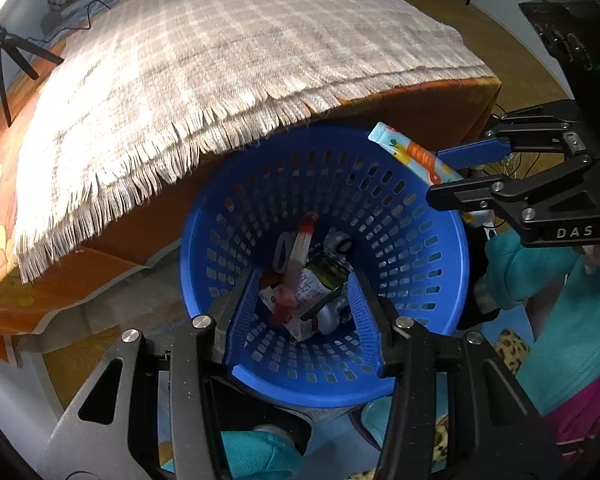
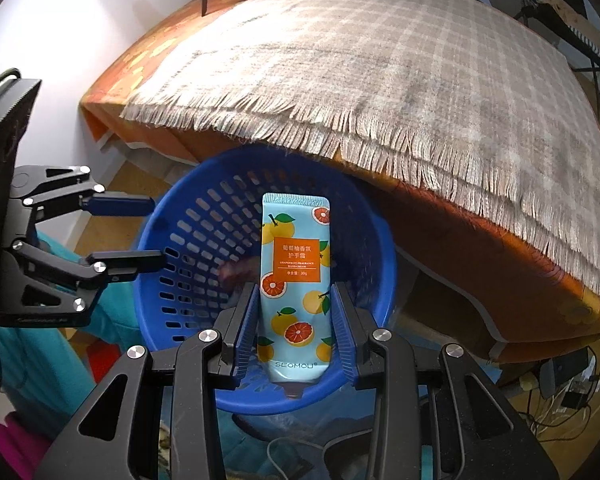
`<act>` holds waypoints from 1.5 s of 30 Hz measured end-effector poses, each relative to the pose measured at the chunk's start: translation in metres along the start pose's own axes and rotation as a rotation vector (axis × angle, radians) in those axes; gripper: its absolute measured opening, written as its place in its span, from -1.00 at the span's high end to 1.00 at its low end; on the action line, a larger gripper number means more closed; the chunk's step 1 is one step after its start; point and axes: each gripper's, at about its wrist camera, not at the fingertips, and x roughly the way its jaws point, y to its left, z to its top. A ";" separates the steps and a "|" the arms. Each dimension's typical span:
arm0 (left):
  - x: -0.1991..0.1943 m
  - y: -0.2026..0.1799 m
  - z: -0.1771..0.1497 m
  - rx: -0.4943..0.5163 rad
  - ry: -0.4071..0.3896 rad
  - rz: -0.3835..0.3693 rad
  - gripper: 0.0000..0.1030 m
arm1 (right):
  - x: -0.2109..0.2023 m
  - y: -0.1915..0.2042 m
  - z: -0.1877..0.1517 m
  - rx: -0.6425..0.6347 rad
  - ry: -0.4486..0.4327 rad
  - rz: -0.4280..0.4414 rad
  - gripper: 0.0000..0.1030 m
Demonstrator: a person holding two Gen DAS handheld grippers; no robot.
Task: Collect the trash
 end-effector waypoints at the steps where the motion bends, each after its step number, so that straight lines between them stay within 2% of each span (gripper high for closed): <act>1: -0.001 0.000 0.000 0.002 -0.004 0.002 0.08 | 0.001 0.000 0.000 0.003 0.003 -0.001 0.31; 3: -0.001 -0.001 0.001 0.004 -0.006 0.004 0.08 | 0.002 -0.001 0.000 0.009 0.008 -0.002 0.10; 5: 0.000 0.000 0.002 0.004 -0.007 0.009 0.08 | 0.002 -0.002 0.000 0.013 0.006 -0.003 0.05; 15: -0.005 0.002 0.003 -0.012 -0.023 0.021 0.06 | -0.001 -0.005 0.000 0.029 0.009 -0.033 0.04; 19: -0.010 0.004 0.006 -0.023 -0.043 0.024 -0.12 | -0.007 -0.006 0.001 0.037 -0.004 -0.042 0.04; 27: -0.026 0.009 0.019 -0.040 -0.095 0.027 -0.13 | -0.023 -0.012 0.011 0.073 -0.054 -0.084 0.04; 39: -0.062 0.020 0.059 -0.060 -0.216 0.047 -0.14 | -0.055 -0.024 0.039 0.085 -0.138 -0.127 0.04; 42: -0.073 0.025 0.072 -0.072 -0.257 0.053 -0.28 | -0.064 -0.027 0.049 0.083 -0.164 -0.137 0.04; 45: -0.084 0.032 0.086 -0.084 -0.298 0.056 -0.29 | -0.076 -0.033 0.062 0.089 -0.204 -0.137 0.04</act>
